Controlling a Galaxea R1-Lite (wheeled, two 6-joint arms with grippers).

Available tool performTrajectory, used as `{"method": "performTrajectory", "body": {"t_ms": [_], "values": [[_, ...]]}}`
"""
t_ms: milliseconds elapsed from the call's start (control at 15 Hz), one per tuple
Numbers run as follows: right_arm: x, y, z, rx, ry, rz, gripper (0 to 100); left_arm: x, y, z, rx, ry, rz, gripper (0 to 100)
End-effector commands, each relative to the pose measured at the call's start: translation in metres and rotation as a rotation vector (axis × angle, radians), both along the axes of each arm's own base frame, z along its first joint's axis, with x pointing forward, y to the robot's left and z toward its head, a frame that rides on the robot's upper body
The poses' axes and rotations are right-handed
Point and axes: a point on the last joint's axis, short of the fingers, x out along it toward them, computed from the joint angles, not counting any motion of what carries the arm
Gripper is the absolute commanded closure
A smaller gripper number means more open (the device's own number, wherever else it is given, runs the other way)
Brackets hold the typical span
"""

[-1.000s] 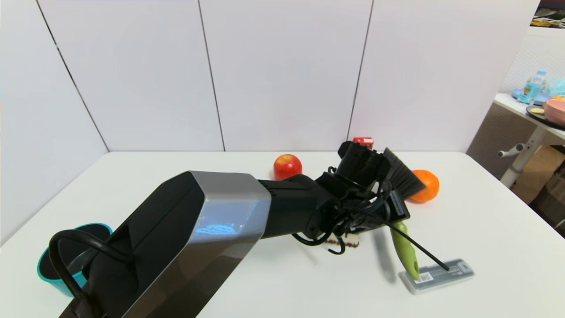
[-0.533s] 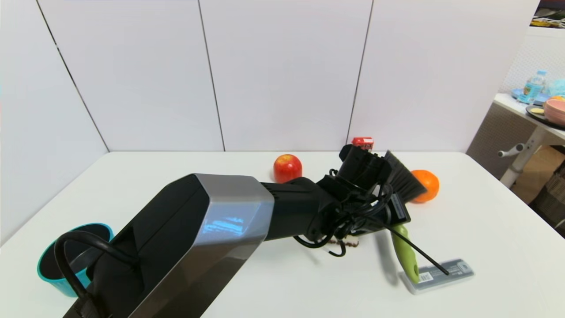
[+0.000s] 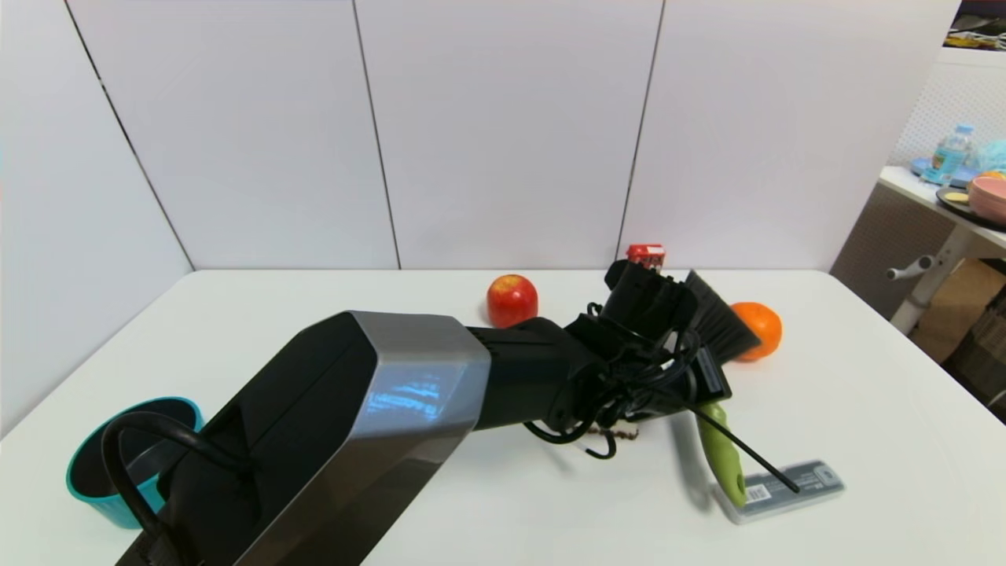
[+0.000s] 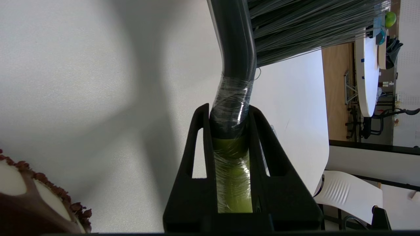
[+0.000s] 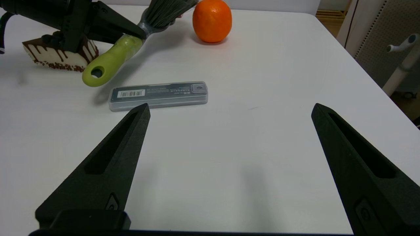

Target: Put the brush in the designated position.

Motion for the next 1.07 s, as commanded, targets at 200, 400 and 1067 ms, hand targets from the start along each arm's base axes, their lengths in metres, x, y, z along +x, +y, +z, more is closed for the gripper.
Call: {"method": "performTrajectory", "body": {"t_ms": [200,400,1067], "values": [[0.0,0.0,0.0,-0.001,0.002,-0.001,0,0.001,0.0,-0.002,0.001,0.011,0.006,0],[0.0,0.0,0.0,-0.001,0.002,0.001,0,0.002,-0.001,0.0,-0.015,-0.022,-0.002,0],[0.0,0.0,0.0,-0.001,0.002,-0.001,0,-0.014,0.026,0.086,-0.041,-0.293,0.007,0]]}}
